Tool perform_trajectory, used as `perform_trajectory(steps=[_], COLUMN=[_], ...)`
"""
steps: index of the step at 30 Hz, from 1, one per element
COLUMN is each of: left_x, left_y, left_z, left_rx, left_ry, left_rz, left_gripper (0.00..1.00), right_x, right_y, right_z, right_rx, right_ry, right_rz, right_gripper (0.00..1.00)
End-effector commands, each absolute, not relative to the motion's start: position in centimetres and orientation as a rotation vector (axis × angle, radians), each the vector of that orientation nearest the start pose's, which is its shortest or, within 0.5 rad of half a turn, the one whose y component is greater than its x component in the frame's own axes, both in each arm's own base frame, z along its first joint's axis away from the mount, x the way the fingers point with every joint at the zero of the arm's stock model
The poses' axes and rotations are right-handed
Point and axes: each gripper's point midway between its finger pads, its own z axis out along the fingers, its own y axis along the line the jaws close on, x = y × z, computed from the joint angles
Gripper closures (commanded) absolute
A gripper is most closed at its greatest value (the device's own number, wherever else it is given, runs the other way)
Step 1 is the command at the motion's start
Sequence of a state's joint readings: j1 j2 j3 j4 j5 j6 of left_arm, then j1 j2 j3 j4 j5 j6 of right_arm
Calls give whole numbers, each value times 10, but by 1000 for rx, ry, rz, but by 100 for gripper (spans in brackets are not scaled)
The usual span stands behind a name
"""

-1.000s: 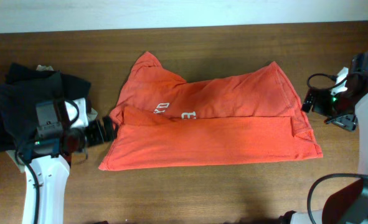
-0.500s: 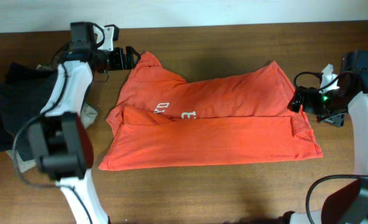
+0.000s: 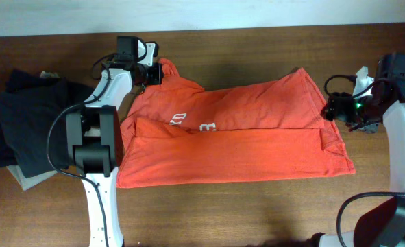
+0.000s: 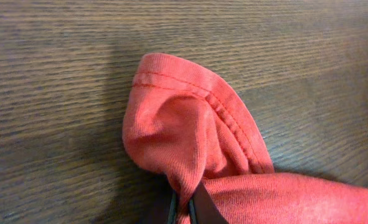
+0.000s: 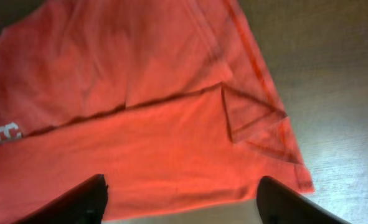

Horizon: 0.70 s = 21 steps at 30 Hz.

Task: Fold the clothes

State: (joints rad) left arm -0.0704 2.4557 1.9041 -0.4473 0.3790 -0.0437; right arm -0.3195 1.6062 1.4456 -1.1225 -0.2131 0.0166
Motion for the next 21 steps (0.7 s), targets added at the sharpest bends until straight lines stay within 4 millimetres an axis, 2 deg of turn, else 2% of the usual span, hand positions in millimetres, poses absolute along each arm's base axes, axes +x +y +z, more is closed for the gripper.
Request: perform_trajectory(steps=[1,2,4,5,6,7,8,11,15,19,21], left_x=[584,585,585,583,579,573,571,566,562,560,561], left_y=[-87,-88,-89,-91,-93,-93,-93,-93,-93,-93,-93], left_z=[-8,-2,7,8,6,2,1,-2,-4,-5,-5], left_rx=[-34,-28,-24,-20,-20,-26,-28,-33,-34,-34,-34], left_ry=[2597,2586,2577,2584,2600,2629,2637,2663,2681,2687,2687], left_rz=[-528,-541,-546,-550,-552,-552,-551,-551,-551,-552,-552], left_gripper=[96,96,95,95,94,91,90,89,89,90,90], right_x=[366,379,410,434,460,486,496,526,547,554,555], right_y=[-73,-71,-63,-56,-50,-52,-54,-55,-52,-51,-48], right_z=[163,159,142,124,95,64,51,37,31,24,18], right_rx=[340,286,202,160,130,216,256,284,253,252,245], right_ry=[2739,2716,2683,2660,2644,2608,2588,2493,2414,2396,2402], right_rz=[232,222,213,215,219,241,251,263,255,243,247], right_gripper=[37,32,28,23,20,17,17,18,21,26,34])
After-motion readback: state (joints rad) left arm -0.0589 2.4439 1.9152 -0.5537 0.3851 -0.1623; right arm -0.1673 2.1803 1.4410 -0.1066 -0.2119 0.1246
